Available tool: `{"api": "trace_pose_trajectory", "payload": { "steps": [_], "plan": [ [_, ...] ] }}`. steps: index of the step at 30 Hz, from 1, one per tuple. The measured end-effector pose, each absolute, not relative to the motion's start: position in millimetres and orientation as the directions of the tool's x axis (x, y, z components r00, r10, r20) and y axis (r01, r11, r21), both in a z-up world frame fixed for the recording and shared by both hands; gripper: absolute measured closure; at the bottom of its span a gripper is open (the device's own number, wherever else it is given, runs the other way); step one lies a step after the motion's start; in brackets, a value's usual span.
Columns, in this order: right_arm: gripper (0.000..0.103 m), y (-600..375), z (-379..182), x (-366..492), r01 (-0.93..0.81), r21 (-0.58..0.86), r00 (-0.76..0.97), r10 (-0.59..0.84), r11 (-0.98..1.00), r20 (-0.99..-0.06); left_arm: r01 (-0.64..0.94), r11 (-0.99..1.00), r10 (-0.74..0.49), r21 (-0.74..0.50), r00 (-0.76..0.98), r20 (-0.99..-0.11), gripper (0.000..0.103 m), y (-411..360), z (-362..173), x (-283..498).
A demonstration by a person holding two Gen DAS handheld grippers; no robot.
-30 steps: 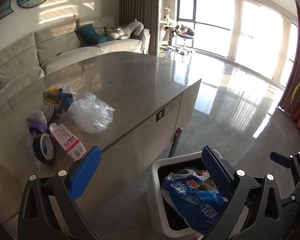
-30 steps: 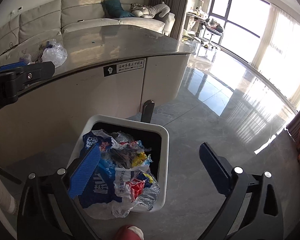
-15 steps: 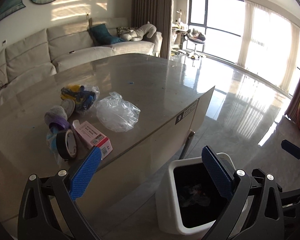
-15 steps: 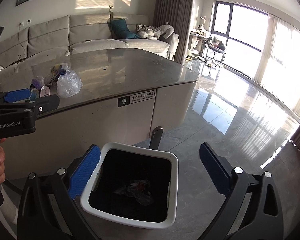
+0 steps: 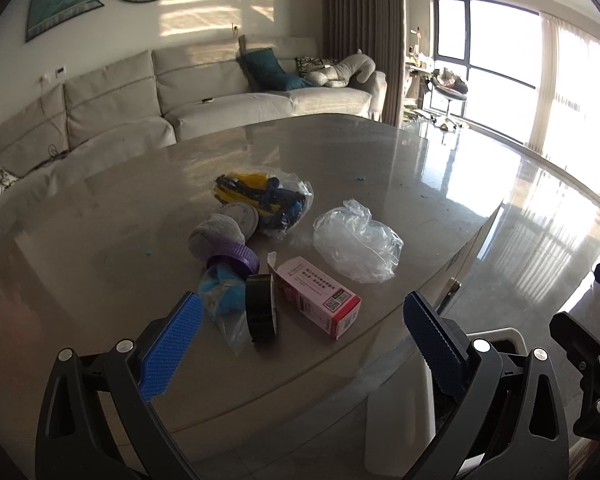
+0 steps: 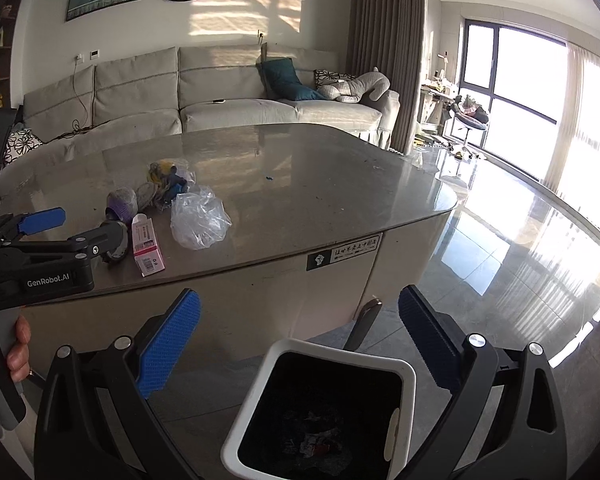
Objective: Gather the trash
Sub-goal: 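Move both tools back to the table toward the remaining items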
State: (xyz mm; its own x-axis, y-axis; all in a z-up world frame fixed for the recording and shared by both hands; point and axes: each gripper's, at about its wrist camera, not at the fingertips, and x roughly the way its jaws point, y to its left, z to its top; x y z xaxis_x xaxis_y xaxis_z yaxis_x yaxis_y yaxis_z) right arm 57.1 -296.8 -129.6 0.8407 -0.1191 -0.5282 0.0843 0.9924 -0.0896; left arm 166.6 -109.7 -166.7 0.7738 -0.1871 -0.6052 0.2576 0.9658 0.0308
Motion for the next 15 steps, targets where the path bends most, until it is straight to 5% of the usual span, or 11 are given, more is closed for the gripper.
{"api": "trace_pose_trajectory", "payload": {
  "steps": [15],
  "plan": [
    [0.004, -252.5, -115.3, 113.7, -0.006, -0.095, 0.883, -0.039, 0.995, -0.467, 0.203, 0.977, -0.121, 0.059, 0.768, -0.629, 0.005, -85.0, -189.7, 210.9]
  ]
}}
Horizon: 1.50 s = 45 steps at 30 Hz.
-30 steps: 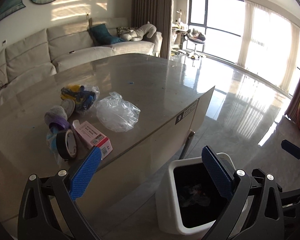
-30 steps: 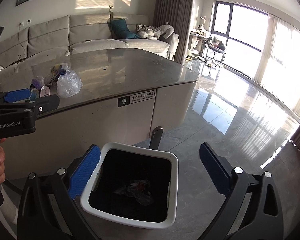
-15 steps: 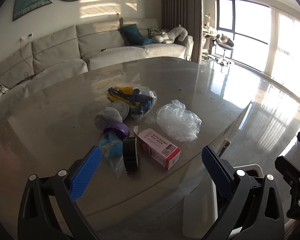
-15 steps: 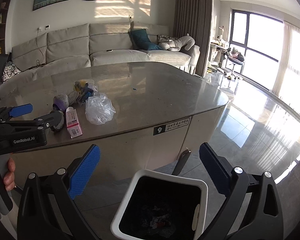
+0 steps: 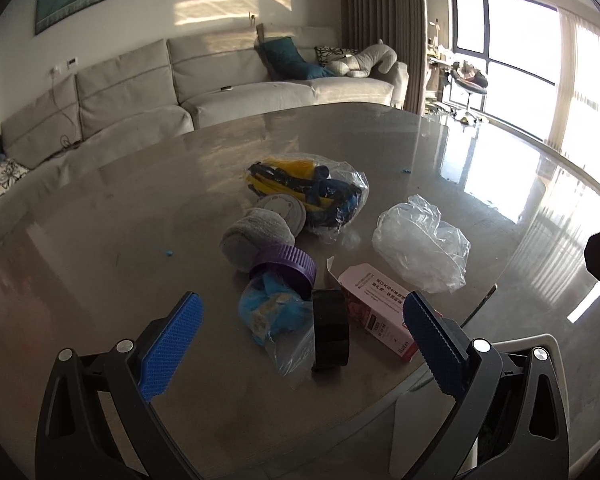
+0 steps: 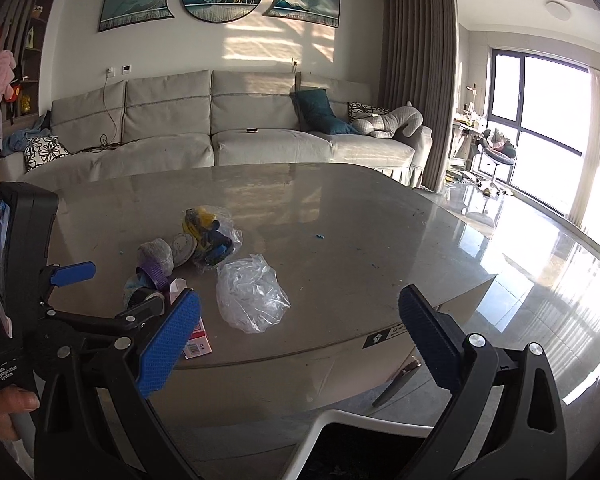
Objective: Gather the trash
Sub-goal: 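Move both tools back to the table toward the remaining items, then grasp the pink box with the right tool while the left tool grasps the tape roll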
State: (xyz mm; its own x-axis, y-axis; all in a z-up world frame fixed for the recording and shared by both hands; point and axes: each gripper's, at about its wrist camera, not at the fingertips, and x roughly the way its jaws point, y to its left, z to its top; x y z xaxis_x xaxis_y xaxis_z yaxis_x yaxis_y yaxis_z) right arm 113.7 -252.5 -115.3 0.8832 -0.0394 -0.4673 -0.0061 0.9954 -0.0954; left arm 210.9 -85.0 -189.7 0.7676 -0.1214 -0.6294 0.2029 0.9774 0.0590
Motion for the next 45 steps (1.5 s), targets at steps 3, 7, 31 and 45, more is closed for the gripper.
{"api": "trace_pose_trajectory", "payload": {
  "steps": [3, 7, 31, 45],
  "plan": [
    [0.004, -248.8, -119.4, 116.9, -0.014, -0.095, 0.881, -0.032, 0.995, -0.472, 0.212, 0.974, -0.121, 0.076, 0.776, -0.619, 0.042, -84.5, -193.0, 212.9],
    [0.004, -244.5, -123.8, 121.8, -0.031, -0.083, 0.875, -0.013, 0.996, -0.484, 0.243, 0.970, -0.155, 0.031, 0.708, -0.689, 0.084, -84.0, -207.4, 225.3],
    [0.005, -189.0, -182.1, 153.8, -0.172, -0.065, 0.796, 0.100, 0.983, -0.597, 0.205, 0.979, -0.168, 0.002, 0.808, -0.564, 0.085, -30.9, -153.5, 190.1],
    [0.073, -174.2, -187.0, 153.3, -0.226, 0.002, 0.758, 0.177, 0.974, -0.627, 0.192, 0.981, -0.157, 0.009, 0.829, -0.537, 0.085, -17.6, -149.8, 181.7]
  ]
}}
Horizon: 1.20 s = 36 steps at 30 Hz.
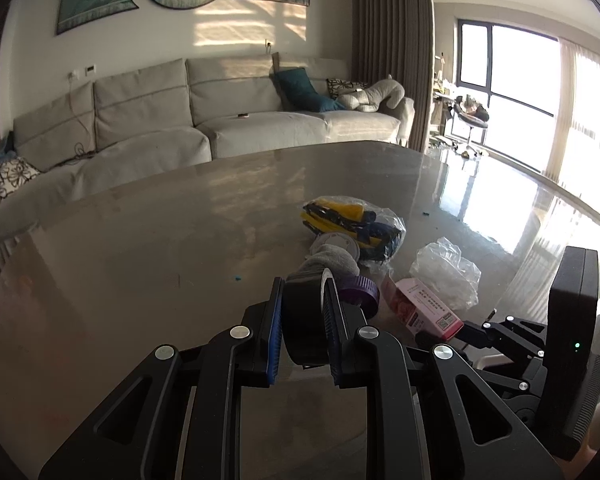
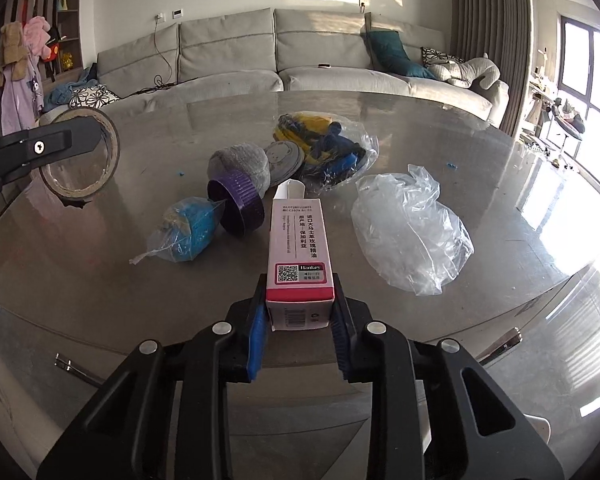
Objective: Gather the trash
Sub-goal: 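Grasp the pink box with the right tool while the left tool grasps the tape roll, then carry the pink box and tape roll over the bin and release them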
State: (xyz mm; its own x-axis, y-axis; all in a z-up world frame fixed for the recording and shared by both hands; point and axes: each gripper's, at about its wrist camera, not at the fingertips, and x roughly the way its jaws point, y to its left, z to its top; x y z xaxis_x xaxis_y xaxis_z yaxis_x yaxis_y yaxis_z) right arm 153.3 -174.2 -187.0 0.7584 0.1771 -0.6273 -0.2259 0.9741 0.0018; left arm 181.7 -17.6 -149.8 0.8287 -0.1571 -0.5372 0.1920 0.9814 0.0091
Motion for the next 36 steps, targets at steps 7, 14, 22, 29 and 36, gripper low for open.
{"api": "trace_pose_trajectory", "payload": {
  "steps": [7, 14, 22, 29, 36],
  "plan": [
    [0.073, -177.5, -168.8, 144.0, -0.214, -0.003, 0.796, 0.173, 0.977, -0.580, 0.201, 0.979, -0.163, 0.013, 0.829, -0.535, 0.085, -18.3, -149.5, 177.4],
    [0.073, -184.7, -145.2, 124.3, -0.208, -0.017, 0.836, 0.168, 0.978, -0.522, 0.236, 0.972, -0.197, 0.006, 0.823, -0.532, 0.085, -28.3, -144.7, 172.8],
    [0.073, -210.8, -130.6, 95.1, -0.132, -0.053, 0.871, 0.090, 0.990, -0.483, 0.324, 0.946, -0.273, 0.009, 0.812, -0.516, 0.085, -63.1, -140.4, 160.9],
    [0.073, -243.9, -139.4, 71.6, -0.020, -0.055, 0.866, -0.010, 0.998, -0.499, 0.447, 0.894, -0.366, 0.021, 0.757, -0.542, 0.085, -112.2, -154.4, 144.5],
    [0.073, -278.0, -150.8, 40.9, 0.097, -0.040, 0.852, -0.103, 0.995, -0.514, 0.555, 0.832, -0.454, -0.012, 0.668, -0.590, 0.085, -161.3, -178.4, 133.5]
  ]
}}
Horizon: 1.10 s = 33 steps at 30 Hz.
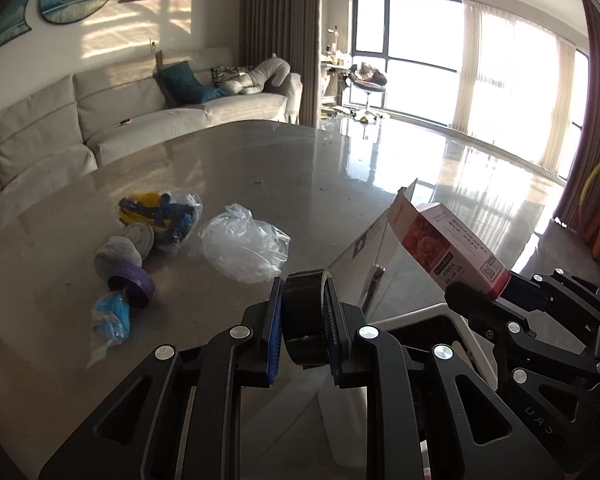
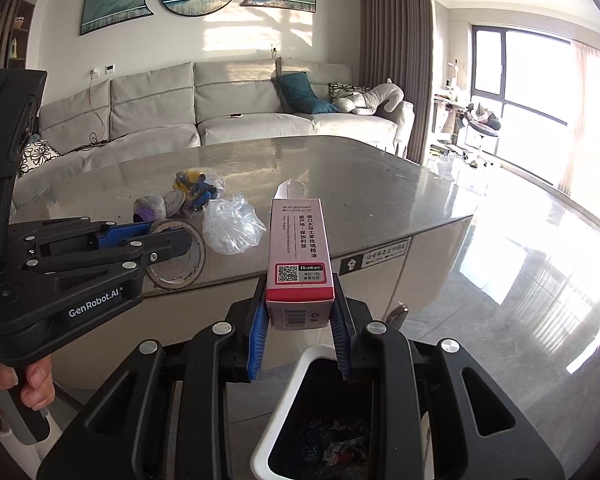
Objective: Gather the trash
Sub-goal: 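Carry the pink box and tape roll over the bin and release them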
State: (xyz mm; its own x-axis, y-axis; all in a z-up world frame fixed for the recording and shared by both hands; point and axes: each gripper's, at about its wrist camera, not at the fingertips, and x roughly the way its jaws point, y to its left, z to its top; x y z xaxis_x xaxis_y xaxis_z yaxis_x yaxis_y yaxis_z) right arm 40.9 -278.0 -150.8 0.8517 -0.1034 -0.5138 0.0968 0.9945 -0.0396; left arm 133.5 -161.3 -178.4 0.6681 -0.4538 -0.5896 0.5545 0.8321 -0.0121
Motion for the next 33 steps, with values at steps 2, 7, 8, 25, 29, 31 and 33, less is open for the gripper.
{"api": "trace_pose_trajectory", "payload": {
  "steps": [2, 7, 8, 25, 29, 31, 33],
  "plan": [
    [0.073, -286.4, -154.6, 32.1, 0.130, -0.039, 0.844, -0.131, 0.991, -0.520, 0.582, 0.813, -0.469, -0.009, 0.647, -0.601, 0.085, -176.0, -184.1, 129.7],
    [0.073, -309.0, -161.4, 16.9, 0.204, -0.031, 0.825, -0.189, 0.978, -0.533, 0.654, 0.756, -0.508, -0.008, 0.579, -0.637, 0.085, -208.8, -199.1, 116.8],
    [0.073, -314.0, -163.6, 13.5, 0.217, -0.027, 0.820, -0.197, 0.976, -0.537, 0.667, 0.745, -0.513, -0.005, 0.569, -0.643, 0.085, -214.1, -202.2, 113.4],
    [0.073, -352.7, -182.4, -6.1, 0.321, 0.003, 0.770, -0.260, 0.947, -0.582, 0.659, 0.746, -0.421, 0.098, 0.580, -0.698, 0.005, -267.0, -218.9, 107.9],
    [0.073, -350.3, -187.8, -4.2, 0.308, -0.015, 0.763, -0.256, 0.951, -0.594, 0.642, 0.757, -0.416, 0.121, 0.616, -0.669, 0.005, -263.0, -211.5, 102.2],
    [0.073, -347.6, -189.8, -2.7, 0.298, -0.018, 0.762, -0.249, 0.954, -0.597, 0.622, 0.773, -0.412, 0.122, 0.640, -0.649, 0.005, -259.7, -206.4, 104.4],
    [0.073, -347.0, -191.8, -1.2, 0.287, -0.015, 0.761, -0.237, 0.958, -0.604, 0.605, 0.786, -0.406, 0.130, 0.662, -0.630, 0.005, -255.6, -200.2, 108.3]
  ]
}}
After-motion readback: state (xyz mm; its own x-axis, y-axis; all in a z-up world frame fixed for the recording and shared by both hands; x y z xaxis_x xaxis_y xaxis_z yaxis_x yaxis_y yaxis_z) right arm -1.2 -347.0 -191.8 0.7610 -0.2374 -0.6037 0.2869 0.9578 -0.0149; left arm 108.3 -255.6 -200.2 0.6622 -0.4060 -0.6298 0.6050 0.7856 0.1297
